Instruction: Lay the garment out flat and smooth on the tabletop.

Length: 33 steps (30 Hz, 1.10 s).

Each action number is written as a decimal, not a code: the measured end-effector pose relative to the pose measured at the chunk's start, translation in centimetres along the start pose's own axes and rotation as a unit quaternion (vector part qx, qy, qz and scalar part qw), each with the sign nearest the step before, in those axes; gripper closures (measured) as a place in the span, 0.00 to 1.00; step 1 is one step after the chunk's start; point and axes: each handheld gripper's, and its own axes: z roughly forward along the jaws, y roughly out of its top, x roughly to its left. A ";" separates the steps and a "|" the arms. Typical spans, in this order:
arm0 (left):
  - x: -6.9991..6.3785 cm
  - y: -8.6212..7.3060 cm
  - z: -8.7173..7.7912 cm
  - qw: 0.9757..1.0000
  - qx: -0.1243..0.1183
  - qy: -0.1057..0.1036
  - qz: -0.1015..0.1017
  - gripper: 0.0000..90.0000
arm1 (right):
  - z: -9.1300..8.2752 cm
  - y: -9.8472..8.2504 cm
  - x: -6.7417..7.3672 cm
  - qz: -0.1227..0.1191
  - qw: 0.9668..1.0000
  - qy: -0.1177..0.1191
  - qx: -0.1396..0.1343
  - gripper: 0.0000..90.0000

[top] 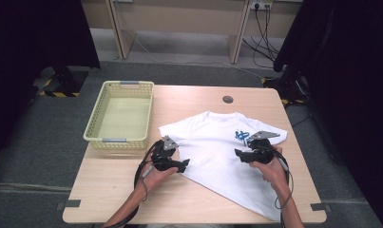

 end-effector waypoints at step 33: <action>1.6 -5.9 -5.6 0.999 0.020 0.043 -0.012 0.08 | 4.7 1.6 7.2 -0.080 0.991 0.108 0.012 0.83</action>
